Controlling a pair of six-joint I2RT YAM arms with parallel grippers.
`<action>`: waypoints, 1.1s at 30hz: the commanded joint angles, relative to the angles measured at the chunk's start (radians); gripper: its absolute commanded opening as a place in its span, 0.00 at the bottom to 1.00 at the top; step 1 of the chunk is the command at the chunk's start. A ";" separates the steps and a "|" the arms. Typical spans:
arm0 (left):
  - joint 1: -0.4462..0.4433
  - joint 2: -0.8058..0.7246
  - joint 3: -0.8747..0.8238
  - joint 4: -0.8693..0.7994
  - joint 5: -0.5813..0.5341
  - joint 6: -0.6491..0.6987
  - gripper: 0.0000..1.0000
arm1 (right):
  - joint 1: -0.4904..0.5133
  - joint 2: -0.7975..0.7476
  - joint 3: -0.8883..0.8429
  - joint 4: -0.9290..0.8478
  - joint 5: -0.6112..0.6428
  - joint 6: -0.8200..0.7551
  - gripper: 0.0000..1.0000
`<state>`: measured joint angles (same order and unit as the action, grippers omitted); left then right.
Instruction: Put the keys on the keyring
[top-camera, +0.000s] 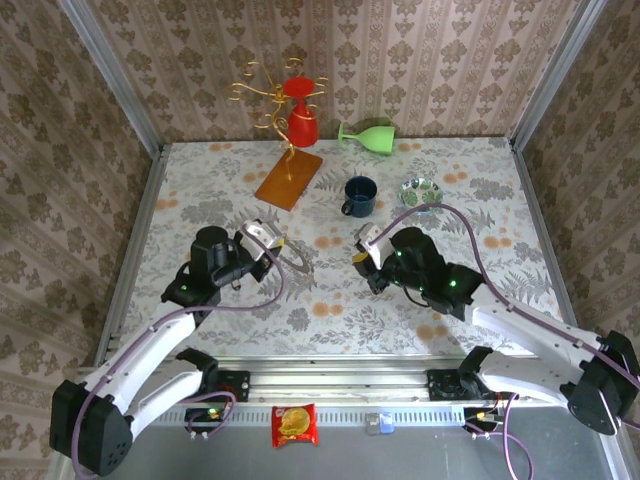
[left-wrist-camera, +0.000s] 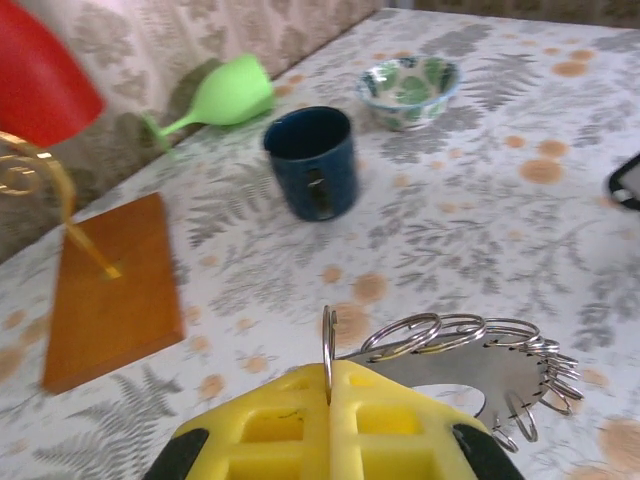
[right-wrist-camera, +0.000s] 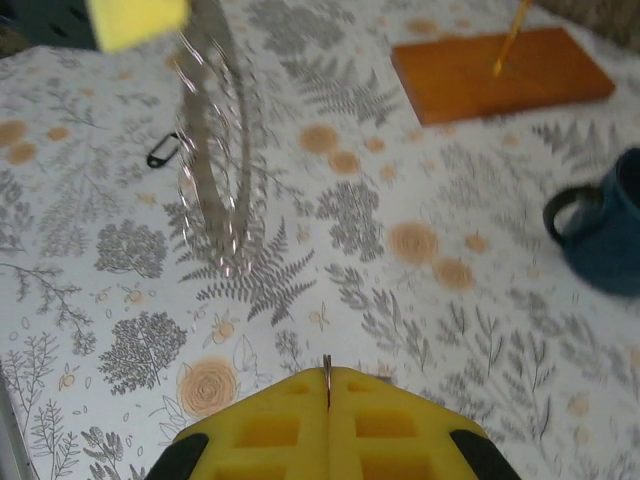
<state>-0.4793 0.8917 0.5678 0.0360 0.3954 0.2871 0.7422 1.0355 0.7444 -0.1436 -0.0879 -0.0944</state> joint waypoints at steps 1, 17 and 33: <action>-0.016 0.024 0.048 -0.024 0.174 0.008 0.00 | 0.006 -0.024 -0.002 0.089 -0.057 -0.122 0.00; -0.169 0.102 0.098 -0.103 0.275 0.051 0.00 | 0.029 0.035 0.042 0.096 -0.291 -0.115 0.00; -0.194 0.127 0.088 -0.065 0.268 -0.005 0.00 | 0.087 0.128 0.048 0.206 -0.188 -0.088 0.00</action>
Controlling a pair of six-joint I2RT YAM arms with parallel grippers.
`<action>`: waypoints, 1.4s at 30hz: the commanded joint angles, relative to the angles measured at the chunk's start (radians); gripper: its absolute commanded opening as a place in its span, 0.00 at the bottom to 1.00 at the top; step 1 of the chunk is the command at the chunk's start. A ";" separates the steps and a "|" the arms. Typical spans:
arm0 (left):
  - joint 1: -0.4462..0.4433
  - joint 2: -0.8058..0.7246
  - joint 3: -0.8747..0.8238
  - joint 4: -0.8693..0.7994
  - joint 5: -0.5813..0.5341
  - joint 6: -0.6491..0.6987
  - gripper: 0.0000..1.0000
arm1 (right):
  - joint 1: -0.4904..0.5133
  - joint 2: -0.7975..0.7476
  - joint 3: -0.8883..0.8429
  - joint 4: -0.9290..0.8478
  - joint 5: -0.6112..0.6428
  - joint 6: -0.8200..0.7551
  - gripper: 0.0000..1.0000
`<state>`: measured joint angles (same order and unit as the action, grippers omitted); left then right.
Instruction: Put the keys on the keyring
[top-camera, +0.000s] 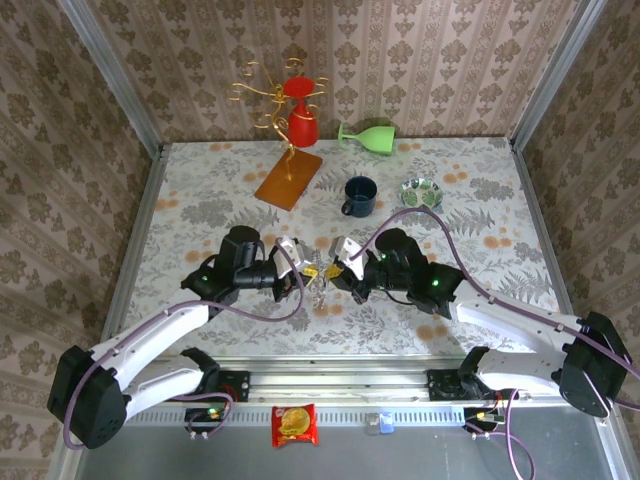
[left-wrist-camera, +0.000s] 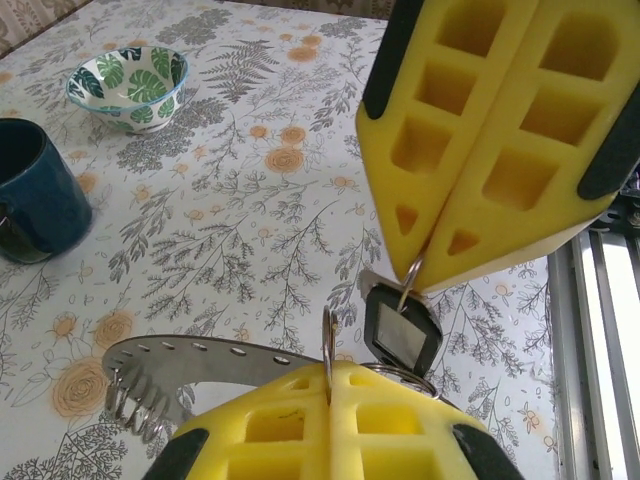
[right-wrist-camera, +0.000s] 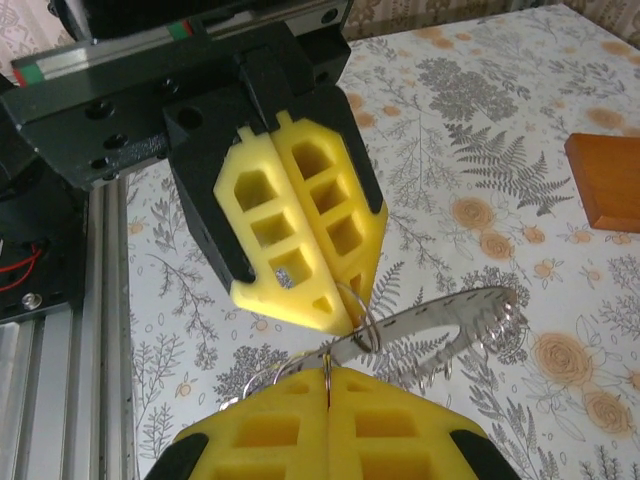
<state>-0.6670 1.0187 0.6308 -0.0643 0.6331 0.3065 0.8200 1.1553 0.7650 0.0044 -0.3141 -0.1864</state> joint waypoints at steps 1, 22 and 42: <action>-0.006 0.001 0.025 0.035 0.033 -0.026 0.00 | 0.012 0.011 0.026 0.064 0.050 0.007 0.00; -0.013 0.017 0.026 0.044 0.046 -0.039 0.00 | 0.021 0.040 0.026 0.084 0.070 0.020 0.00; -0.023 -0.002 -0.012 0.100 0.017 -0.034 0.00 | 0.016 0.047 0.042 0.049 0.223 0.142 0.00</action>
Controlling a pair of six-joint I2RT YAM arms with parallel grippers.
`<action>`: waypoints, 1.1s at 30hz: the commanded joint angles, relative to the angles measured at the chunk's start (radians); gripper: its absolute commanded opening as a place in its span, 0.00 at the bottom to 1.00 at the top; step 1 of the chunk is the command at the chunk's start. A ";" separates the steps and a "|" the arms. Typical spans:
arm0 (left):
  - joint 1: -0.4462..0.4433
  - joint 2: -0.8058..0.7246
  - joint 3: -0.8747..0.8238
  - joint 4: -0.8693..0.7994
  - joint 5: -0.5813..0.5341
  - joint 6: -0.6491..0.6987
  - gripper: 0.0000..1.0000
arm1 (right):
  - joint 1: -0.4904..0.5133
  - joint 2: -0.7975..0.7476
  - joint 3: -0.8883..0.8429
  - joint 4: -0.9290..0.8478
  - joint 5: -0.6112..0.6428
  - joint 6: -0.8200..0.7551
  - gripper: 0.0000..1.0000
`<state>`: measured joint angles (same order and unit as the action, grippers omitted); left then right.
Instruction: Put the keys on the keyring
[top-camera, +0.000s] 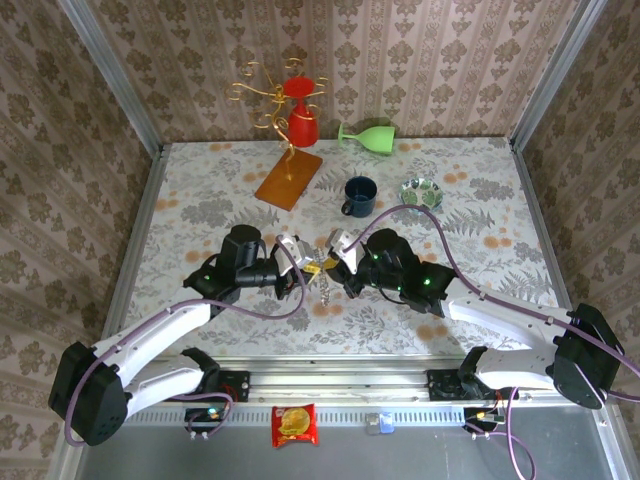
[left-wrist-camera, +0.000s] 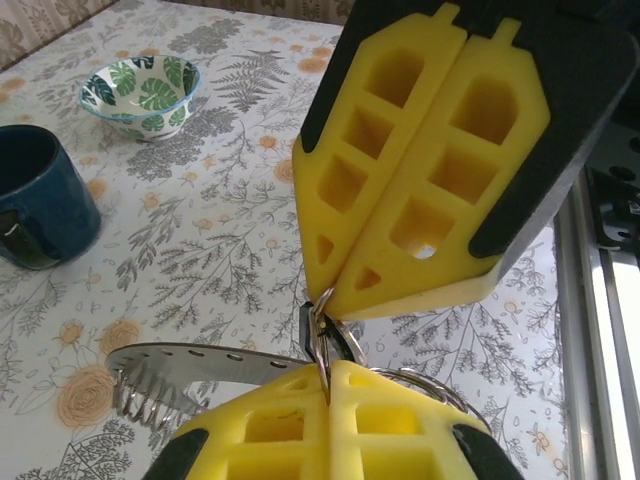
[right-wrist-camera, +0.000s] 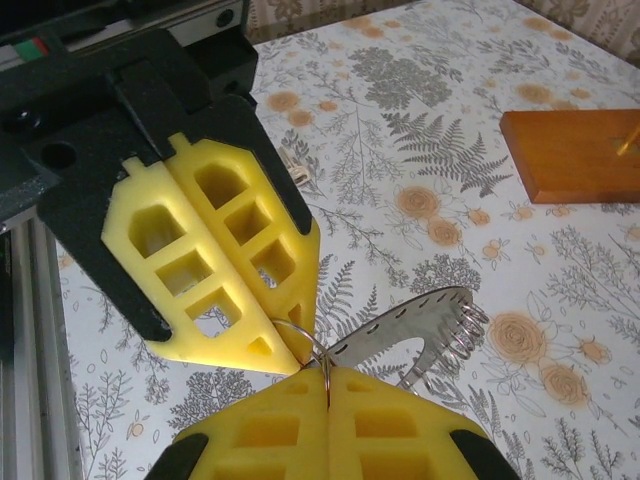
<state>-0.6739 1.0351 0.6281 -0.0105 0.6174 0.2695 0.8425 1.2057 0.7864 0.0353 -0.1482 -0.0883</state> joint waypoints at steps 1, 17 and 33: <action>-0.022 -0.022 -0.013 0.048 0.004 0.012 0.00 | -0.007 -0.003 0.018 0.022 0.056 0.056 0.00; -0.073 -0.080 -0.099 0.177 -0.102 0.093 0.00 | -0.060 0.011 0.008 0.009 -0.050 0.138 0.00; -0.076 -0.077 -0.135 0.290 -0.096 0.064 0.00 | -0.125 -0.054 0.040 -0.118 -0.122 -0.037 0.44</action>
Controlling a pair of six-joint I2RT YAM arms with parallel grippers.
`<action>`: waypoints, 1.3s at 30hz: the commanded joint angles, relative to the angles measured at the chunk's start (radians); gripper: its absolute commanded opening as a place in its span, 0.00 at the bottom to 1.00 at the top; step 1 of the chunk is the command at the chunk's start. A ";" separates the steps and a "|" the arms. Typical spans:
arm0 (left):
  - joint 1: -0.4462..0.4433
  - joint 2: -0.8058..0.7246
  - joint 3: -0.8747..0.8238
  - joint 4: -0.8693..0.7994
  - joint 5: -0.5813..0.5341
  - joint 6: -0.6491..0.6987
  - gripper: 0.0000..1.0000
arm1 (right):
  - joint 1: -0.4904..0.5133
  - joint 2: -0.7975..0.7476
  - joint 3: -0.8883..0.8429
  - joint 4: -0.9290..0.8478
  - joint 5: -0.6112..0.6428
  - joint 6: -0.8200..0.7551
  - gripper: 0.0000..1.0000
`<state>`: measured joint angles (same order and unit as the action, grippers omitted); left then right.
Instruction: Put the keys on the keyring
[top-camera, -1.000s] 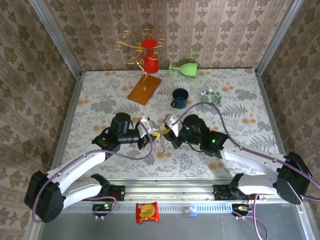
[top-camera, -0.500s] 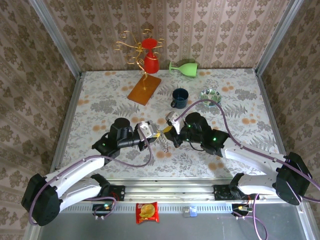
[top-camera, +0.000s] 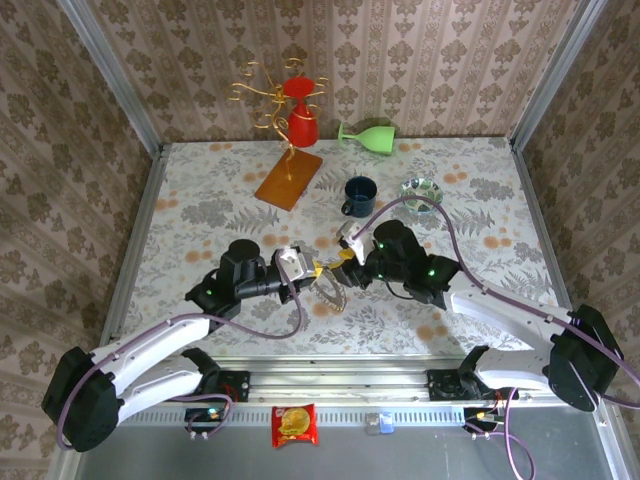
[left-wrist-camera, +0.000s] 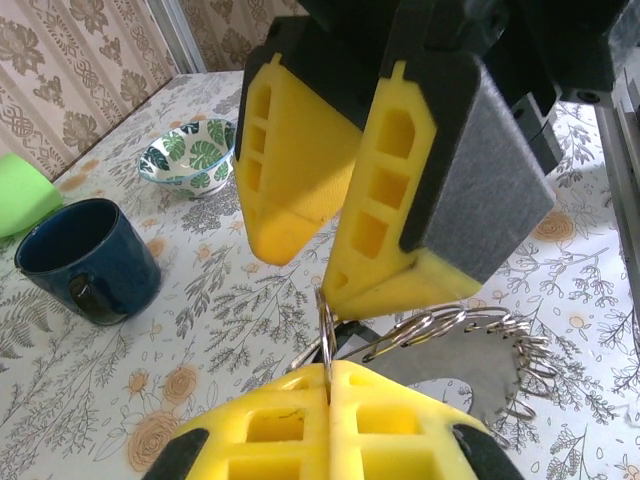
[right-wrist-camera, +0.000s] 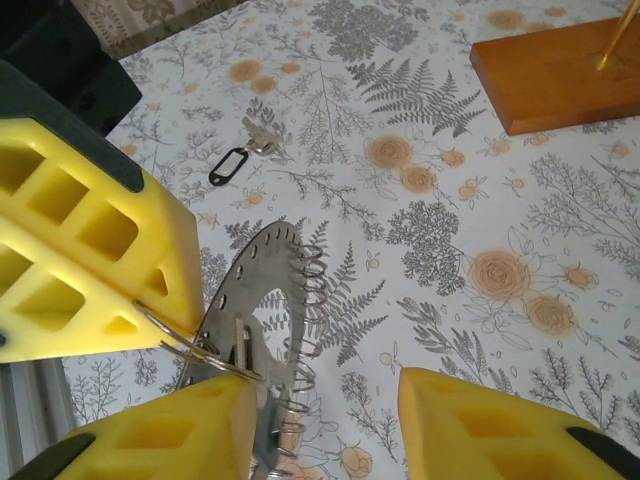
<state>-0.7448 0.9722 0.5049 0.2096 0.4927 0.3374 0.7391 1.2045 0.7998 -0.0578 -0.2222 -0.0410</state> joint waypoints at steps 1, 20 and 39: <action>-0.004 -0.014 -0.018 0.081 0.032 -0.009 0.00 | -0.031 -0.071 0.017 -0.029 -0.082 -0.137 0.45; -0.004 0.025 -0.107 0.323 0.200 -0.079 0.00 | -0.066 -0.058 0.003 -0.027 -0.374 -0.430 0.43; -0.003 0.037 -0.113 0.364 0.158 -0.105 0.10 | -0.046 -0.017 0.023 -0.042 -0.416 -0.451 0.00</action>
<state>-0.7448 1.0218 0.3874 0.5285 0.6834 0.2386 0.6853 1.1927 0.7929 -0.0891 -0.6209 -0.4728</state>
